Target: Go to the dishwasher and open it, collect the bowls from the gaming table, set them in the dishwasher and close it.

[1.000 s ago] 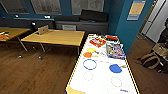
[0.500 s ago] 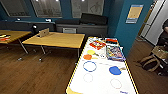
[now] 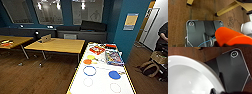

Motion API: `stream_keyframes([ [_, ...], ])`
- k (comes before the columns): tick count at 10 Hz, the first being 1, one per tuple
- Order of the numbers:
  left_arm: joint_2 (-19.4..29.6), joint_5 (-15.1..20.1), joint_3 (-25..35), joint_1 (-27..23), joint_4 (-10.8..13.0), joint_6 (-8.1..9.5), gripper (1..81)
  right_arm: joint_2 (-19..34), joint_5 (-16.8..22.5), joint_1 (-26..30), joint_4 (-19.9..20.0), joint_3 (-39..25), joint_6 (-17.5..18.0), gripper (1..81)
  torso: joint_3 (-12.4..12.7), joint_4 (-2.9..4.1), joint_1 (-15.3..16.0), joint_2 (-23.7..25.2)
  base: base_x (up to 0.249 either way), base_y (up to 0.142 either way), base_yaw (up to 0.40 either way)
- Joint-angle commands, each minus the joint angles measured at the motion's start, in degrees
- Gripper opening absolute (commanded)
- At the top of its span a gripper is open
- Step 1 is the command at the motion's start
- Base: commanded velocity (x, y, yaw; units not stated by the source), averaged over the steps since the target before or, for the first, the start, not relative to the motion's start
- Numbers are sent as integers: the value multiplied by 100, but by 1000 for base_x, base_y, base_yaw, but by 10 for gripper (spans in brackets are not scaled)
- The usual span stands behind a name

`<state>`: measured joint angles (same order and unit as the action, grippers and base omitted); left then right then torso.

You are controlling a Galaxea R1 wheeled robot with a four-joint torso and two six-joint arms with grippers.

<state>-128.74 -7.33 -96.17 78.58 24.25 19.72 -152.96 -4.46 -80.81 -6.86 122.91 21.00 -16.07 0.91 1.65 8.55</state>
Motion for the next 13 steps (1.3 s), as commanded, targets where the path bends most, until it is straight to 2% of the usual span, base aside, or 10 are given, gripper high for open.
stream_keyframes([
  [1, -872, -234, -1008, 223, 177, 5, 10, -176, 279, 122, -201, 399, -44, 10, 161, 0, 0, 0, 0, 0, 0],
  [2, -1082, -225, -1271, 259, 177, 5, 10, -247, 279, 113, -280, 505, -35, 10, 72, 0, -2, 2, 0, 0, 0],
  [5, -1531, -208, -2009, 382, 168, 14, 10, -484, 279, 43, -404, 822, -35, 10, 142, 0, -9, 9, 0, 0, 0],
  [7, -1821, -217, -2466, 478, 177, -4, 10, -809, 279, -62, -553, 1287, -35, 10, 144, 0, -11, 11, 0, 0, 0],
  [9, -1770, -407, -2617, 715, 212, -12, 10, -898, 262, -185, -650, 1595, -35, 10, 146, 0, -13, 13, 0, 0, 0],
  [10, -1691, -856, -2635, 900, 238, -12, 10, -741, 253, -256, -658, 1439, -35, 10, 146, 0, -13, 15, 0, 0, 0],
  [13, -1768, -972, -2792, 1094, 221, -21, 10, -282, 24, -493, -693, 707, -26, 10, 146, 0, -15, 15, 0, 0, 0],
])
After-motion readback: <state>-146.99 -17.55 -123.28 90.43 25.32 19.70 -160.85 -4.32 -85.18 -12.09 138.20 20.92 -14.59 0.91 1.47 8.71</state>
